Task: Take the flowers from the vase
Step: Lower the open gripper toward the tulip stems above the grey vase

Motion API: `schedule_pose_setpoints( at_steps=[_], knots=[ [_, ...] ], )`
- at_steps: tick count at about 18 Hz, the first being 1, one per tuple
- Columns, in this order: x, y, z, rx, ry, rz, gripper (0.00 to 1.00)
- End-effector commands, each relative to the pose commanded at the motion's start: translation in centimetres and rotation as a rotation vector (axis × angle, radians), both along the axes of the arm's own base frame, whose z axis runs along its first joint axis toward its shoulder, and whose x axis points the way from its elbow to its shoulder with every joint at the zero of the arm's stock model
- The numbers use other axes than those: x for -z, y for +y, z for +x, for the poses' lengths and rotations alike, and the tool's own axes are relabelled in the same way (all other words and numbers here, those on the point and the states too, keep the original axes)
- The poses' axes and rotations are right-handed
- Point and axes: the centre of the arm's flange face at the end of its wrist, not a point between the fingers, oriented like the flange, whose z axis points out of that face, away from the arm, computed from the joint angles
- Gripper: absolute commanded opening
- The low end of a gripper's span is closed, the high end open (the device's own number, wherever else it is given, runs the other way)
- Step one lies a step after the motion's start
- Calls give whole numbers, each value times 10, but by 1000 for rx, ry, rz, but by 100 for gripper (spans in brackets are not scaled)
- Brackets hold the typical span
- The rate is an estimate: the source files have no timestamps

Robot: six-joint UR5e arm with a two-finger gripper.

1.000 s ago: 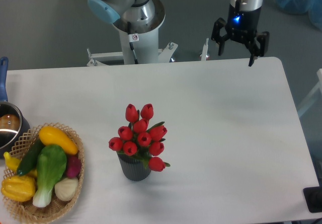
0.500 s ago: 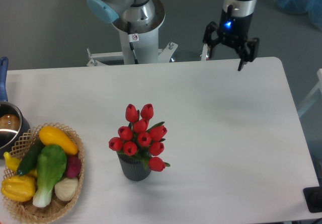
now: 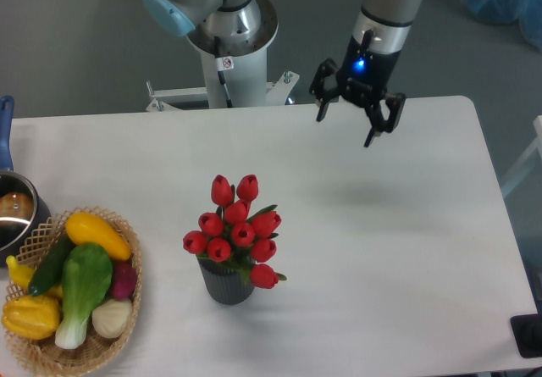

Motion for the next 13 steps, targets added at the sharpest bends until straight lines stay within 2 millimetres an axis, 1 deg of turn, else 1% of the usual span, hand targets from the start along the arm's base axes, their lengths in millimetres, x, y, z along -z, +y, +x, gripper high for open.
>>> schedule_pose_setpoints(
  at_steps=[4, 7, 8, 10, 13],
  knots=[
    [10, 11, 1, 17, -36, 38, 100],
    [13, 25, 11, 48, -46, 40, 100],
    [12, 30, 15, 58, -54, 55, 100],
    [14, 36, 16, 57, -89, 110, 100],
    [17, 39, 16, 54, -98, 129, 100]
  ],
)
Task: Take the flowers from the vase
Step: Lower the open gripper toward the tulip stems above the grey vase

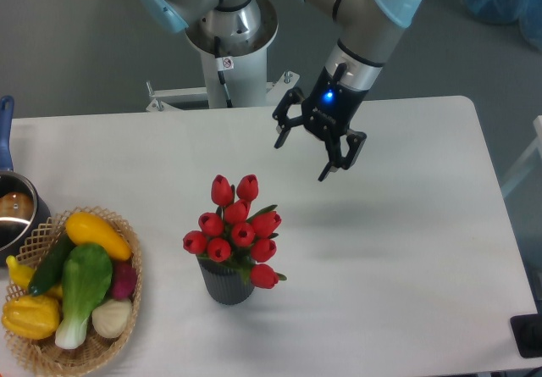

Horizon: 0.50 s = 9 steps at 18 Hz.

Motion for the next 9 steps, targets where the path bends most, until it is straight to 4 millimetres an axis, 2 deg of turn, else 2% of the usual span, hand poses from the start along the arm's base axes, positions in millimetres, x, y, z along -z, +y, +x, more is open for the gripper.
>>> schedule_pose_setpoints(
  at_steps=[1, 3, 6, 9],
  knots=[
    [4, 2, -1, 2, -7, 1, 100],
    [7, 17, 5, 31, -18, 19, 100],
    [15, 24, 3, 23, -24, 28, 100],
    [15, 38, 3, -9, -54, 82, 100]
  ],
)
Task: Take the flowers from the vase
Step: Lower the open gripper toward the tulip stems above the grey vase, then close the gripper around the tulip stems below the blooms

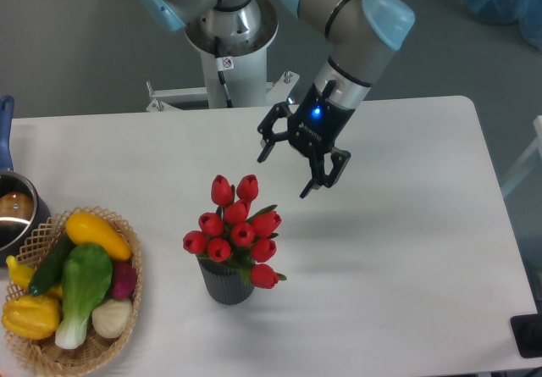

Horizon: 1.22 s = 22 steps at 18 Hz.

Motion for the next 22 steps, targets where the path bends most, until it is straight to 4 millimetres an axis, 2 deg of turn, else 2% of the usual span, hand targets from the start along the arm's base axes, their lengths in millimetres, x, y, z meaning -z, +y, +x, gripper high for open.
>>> schedule_pose_setpoints(
  at_steps=[3, 6, 12, 17, 22],
  knots=[
    [7, 13, 2, 10, 2, 22, 100],
    [3, 17, 4, -22, -59, 64, 100],
    [12, 32, -1, -1, -17, 121, 100],
    [10, 43, 0, 19, -19, 167, 100],
    [16, 53, 5, 41, -20, 179, 100]
  ],
)
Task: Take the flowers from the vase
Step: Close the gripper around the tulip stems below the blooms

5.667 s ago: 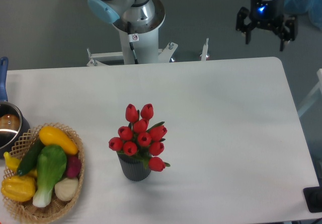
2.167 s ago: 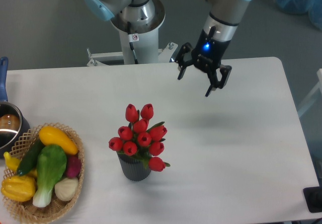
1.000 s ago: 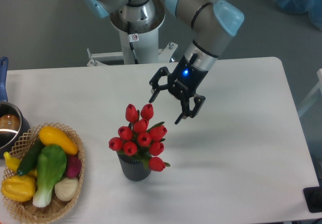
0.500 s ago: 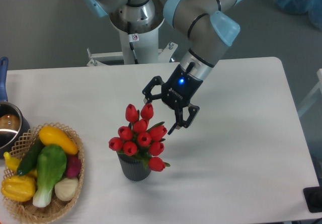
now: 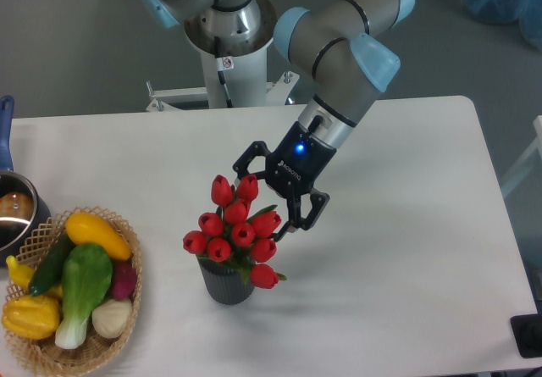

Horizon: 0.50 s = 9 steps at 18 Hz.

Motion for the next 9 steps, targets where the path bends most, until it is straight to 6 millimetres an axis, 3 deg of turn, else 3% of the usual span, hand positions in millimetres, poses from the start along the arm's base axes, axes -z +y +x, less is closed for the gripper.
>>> schedule_pose_setpoints(
  at_steps=[9],
  knots=[
    [5, 15, -1, 23, 4, 18, 100]
  ],
)
